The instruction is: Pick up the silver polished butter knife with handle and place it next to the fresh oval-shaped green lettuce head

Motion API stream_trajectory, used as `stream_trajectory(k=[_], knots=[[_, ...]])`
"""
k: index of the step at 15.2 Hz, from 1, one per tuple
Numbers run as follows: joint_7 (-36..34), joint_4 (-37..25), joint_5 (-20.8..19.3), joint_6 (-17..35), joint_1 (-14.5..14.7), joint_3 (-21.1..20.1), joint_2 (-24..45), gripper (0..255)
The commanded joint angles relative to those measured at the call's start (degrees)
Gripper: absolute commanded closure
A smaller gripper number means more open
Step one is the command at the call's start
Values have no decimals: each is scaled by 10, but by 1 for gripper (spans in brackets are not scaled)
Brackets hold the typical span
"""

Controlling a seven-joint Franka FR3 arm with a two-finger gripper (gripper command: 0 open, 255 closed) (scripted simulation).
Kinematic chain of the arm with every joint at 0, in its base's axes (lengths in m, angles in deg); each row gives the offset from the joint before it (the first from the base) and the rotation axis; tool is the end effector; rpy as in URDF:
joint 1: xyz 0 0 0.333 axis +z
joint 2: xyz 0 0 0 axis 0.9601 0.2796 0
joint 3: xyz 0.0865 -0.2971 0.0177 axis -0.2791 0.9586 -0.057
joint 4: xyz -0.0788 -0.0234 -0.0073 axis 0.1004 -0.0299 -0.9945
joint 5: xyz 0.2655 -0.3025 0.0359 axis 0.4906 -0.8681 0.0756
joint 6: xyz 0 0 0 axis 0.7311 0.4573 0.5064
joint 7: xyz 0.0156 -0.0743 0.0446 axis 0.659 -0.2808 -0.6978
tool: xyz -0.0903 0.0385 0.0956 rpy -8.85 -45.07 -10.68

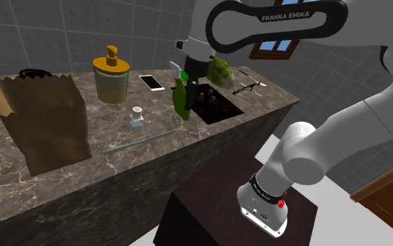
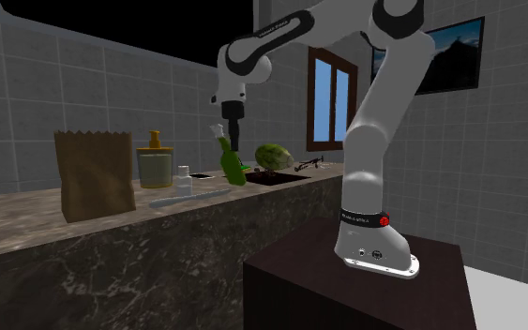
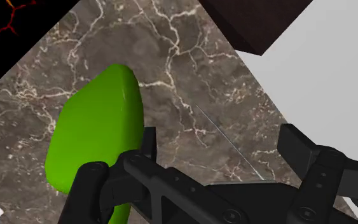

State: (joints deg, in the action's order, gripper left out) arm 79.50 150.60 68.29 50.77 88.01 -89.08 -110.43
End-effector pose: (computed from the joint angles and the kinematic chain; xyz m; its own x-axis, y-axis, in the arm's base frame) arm 0.4011 0.1418 0.4239 0.7410 0.6702 -0.0414 0.6670 -0.7418 -0.0703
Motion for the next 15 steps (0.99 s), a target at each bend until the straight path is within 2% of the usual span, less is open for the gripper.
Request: stream_trajectory(k=[1, 13, 15], knots=[[34, -8, 1, 32, 17, -8, 32, 0], [211, -60, -8, 184, 106, -71, 185, 0], [217, -58, -9, 198, 109, -75, 195, 0]])
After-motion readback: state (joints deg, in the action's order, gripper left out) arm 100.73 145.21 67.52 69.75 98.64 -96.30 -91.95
